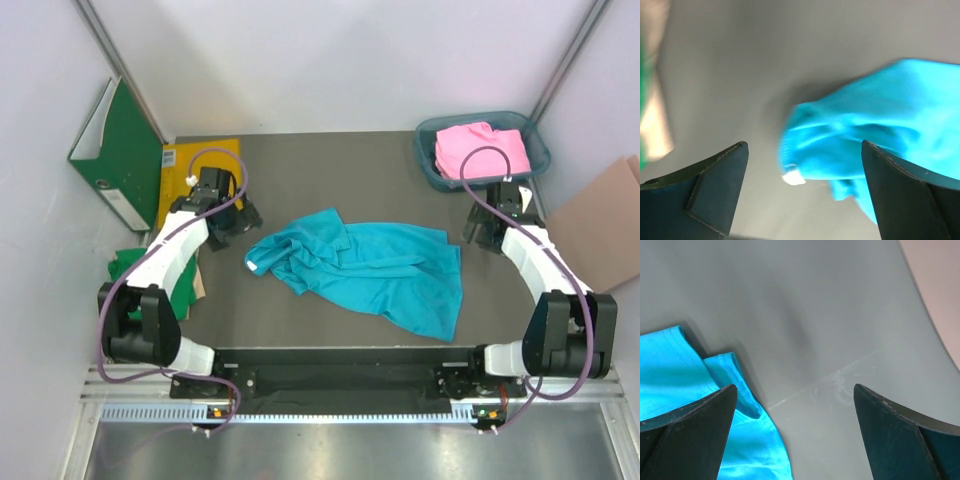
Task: Fold and stack the t-shirts
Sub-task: Flatten out the tshirt
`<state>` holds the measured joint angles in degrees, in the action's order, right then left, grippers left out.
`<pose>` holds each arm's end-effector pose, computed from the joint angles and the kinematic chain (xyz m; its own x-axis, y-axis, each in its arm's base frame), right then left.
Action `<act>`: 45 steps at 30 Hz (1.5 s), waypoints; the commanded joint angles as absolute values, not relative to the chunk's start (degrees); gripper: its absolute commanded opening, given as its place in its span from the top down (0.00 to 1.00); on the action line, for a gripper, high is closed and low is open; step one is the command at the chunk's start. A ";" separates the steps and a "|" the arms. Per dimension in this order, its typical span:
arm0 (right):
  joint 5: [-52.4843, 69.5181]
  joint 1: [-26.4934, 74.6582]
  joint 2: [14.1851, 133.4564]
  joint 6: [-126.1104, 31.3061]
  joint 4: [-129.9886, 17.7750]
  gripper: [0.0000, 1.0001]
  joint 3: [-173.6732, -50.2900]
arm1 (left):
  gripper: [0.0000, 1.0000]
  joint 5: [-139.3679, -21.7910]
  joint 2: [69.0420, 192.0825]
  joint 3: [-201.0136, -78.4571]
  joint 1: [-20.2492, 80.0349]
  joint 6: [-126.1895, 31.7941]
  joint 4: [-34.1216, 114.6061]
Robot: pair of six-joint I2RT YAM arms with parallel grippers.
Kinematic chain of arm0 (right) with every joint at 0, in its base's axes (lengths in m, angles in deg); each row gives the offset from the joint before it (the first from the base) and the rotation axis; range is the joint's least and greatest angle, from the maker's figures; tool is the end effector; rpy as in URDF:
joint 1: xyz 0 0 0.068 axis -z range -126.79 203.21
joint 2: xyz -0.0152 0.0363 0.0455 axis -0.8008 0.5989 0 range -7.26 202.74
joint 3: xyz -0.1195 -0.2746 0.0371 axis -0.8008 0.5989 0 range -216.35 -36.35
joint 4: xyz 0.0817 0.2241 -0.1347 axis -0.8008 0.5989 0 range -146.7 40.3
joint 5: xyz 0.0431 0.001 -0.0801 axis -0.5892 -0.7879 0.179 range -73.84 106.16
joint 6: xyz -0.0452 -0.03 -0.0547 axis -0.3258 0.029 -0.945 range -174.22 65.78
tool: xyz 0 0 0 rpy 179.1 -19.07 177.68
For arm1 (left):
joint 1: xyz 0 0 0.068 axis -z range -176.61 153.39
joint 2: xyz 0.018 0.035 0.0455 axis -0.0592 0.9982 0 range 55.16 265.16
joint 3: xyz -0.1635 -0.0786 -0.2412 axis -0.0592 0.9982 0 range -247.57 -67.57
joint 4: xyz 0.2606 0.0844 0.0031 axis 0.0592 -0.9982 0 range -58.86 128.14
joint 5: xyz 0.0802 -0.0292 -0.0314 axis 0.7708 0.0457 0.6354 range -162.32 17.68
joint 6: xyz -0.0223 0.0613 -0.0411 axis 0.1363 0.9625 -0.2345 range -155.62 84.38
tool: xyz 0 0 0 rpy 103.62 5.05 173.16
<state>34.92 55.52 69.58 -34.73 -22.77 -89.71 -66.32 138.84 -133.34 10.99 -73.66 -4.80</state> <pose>0.2861 -0.0326 0.2371 -0.7232 0.3452 -0.5982 0.4800 0.8740 -0.0759 0.3179 -0.0354 0.2616 -0.7317 -0.5206 -0.4399 -0.4695 0.8529 -0.2284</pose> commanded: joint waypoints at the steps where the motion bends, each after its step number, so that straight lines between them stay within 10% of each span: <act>1: 33.21 54.09 71.31 -35.23 -25.76 0.00 -91.10 | 0.01 -82.74 139.86 -136.29 12.62 -68.77 11.66; 24: 29.52 53.65 77.03 -35.76 -25.41 0.01 -95.06 | 0.02 -74.17 192.87 -187.45 32.40 -60.67 -8.44; 26: 29.08 53.65 77.20 -35.76 -25.15 0.00 -95.50 | 0.13 -73.55 193.84 -186.66 32.57 -61.02 -8.79; 29: 27.85 51.89 77.38 -35.76 -25.24 0.00 -95.76 | 1.00 -69.43 194.46 -186.48 32.40 -61.81 -9.93; 45: 21.70 50.57 78.69 -34.35 -28.56 0.00 -94.01 | 1.00 -54.48 174.96 -178.05 30.99 -62.60 -8.79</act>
<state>25.09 51.21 77.75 -34.97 -24.41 -93.47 -59.87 184.56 -178.65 31.62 -63.23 -9.00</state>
